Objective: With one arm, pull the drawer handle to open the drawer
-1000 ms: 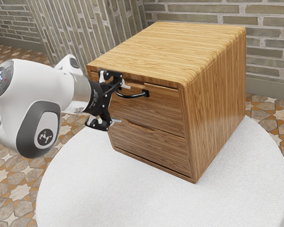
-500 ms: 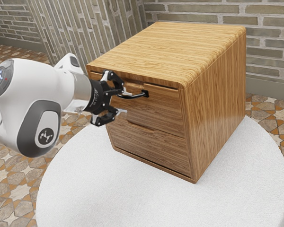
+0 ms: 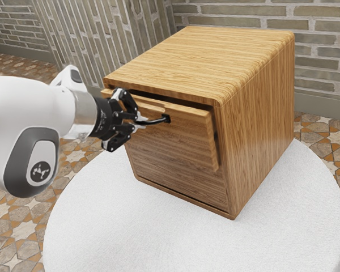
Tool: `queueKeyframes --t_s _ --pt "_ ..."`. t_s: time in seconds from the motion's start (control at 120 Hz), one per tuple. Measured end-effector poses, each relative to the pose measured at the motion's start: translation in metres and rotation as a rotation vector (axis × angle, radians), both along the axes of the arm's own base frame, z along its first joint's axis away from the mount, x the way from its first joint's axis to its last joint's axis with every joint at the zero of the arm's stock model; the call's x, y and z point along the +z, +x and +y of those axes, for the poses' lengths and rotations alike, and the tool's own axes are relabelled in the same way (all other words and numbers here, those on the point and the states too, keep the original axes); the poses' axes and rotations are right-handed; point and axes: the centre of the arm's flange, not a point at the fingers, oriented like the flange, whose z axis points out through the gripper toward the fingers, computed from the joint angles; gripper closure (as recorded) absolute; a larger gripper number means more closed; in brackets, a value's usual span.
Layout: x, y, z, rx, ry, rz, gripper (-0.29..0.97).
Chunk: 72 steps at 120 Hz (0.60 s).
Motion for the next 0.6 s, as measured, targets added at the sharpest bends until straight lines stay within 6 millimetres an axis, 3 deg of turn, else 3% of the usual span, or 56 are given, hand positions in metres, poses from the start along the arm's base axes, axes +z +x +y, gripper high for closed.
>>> queueKeyframes --t_s 0.233,0.417,0.6 --pt "-0.001 -0.044 -0.003 0.004 0.020 -0.021 0.78" --pt "-0.009 -0.066 -0.005 0.007 0.030 -0.019 0.78" --pt "-0.003 -0.087 -0.017 0.000 0.050 -0.046 0.80"
